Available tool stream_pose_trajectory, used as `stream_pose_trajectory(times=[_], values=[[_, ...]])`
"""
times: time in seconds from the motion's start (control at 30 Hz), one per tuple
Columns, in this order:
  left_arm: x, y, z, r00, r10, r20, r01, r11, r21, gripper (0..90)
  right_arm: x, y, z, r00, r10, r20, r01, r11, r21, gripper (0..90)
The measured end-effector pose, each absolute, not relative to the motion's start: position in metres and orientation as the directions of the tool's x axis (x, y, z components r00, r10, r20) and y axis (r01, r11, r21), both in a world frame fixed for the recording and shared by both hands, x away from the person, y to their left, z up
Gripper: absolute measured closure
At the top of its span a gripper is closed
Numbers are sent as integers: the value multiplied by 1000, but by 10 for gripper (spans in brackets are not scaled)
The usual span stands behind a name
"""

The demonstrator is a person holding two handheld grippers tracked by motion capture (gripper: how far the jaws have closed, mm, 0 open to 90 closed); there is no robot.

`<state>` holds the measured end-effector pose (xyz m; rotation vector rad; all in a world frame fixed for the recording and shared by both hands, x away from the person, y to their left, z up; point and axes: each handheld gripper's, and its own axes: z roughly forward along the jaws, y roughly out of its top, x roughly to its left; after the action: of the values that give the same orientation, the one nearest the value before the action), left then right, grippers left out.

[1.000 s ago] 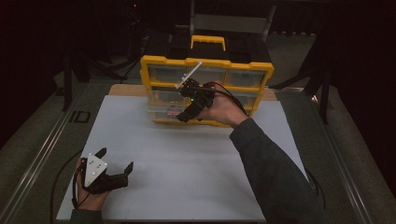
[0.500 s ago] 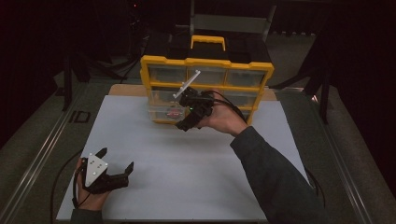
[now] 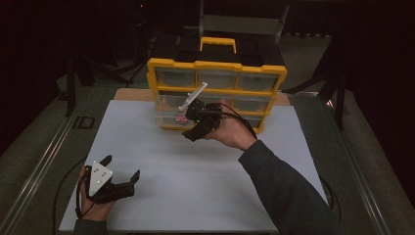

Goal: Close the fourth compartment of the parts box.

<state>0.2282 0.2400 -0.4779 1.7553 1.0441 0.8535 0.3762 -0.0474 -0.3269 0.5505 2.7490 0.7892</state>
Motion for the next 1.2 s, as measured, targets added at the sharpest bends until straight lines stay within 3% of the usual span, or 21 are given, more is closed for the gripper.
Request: stream_pose_trajectory(times=[0.27,0.57,0.63,0.67,0.7,1.2], values=[[228,240,-478,407,906,111,291,-244,925,3,374,-45,-337,-900,412,-139,268,776,571,607],[228,240,-478,409,906,110,291,-244,925,3,374,-40,-349,-886,434,-161,269,765,585,788],[228,240,-478,409,906,110,291,-244,925,3,374,-39,-350,-885,434,-170,263,767,585,788],[228,240,-478,409,906,110,291,-244,925,3,374,-37,-353,-882,432,-189,252,770,586,865],[228,240,-478,409,906,111,291,-245,925,3,374,-36,-354,-880,433,-194,250,771,586,881],[228,240,-478,409,906,111,291,-244,925,3,377,-27,-369,-862,446,-239,240,776,583,894]])
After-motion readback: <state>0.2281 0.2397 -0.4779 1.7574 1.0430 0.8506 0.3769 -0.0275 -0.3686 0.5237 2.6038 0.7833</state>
